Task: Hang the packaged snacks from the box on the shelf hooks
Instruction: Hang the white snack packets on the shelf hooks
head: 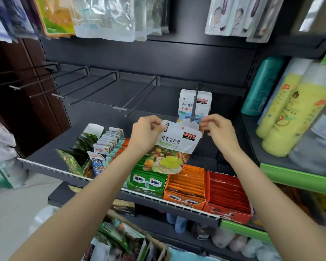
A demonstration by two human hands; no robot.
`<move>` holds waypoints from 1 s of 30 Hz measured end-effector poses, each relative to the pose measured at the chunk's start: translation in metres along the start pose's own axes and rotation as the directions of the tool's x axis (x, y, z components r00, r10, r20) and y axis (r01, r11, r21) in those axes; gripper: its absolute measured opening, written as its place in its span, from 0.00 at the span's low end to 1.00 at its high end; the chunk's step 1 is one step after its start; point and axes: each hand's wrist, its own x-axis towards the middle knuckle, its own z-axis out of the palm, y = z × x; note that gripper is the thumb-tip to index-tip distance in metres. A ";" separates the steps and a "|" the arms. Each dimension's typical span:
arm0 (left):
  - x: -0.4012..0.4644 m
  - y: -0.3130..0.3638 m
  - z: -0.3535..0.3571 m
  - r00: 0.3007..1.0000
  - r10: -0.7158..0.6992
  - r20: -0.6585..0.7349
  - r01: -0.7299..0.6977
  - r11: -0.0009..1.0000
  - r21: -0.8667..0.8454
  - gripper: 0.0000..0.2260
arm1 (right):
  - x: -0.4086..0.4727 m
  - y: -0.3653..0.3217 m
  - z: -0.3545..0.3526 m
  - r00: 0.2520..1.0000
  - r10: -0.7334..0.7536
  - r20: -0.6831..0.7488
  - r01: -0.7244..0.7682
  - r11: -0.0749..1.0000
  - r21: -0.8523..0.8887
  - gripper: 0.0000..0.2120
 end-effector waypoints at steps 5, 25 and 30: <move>-0.007 0.002 0.007 0.991 -0.043 0.126 0.081 0.945 -0.315 0.06 | -0.037 -0.009 -0.008 0.986 -0.044 0.164 0.020 0.989 0.148 0.08; 0.029 0.007 0.035 0.987 -0.160 -0.025 0.141 0.921 -0.362 0.04 | 0.000 -0.011 0.008 0.971 -0.206 -0.118 0.193 0.974 -0.118 0.02; 0.062 0.007 0.048 0.988 -0.102 -0.115 0.063 0.950 -0.306 0.05 | 0.036 -0.002 0.014 0.962 -0.215 -0.168 0.179 0.961 -0.209 0.04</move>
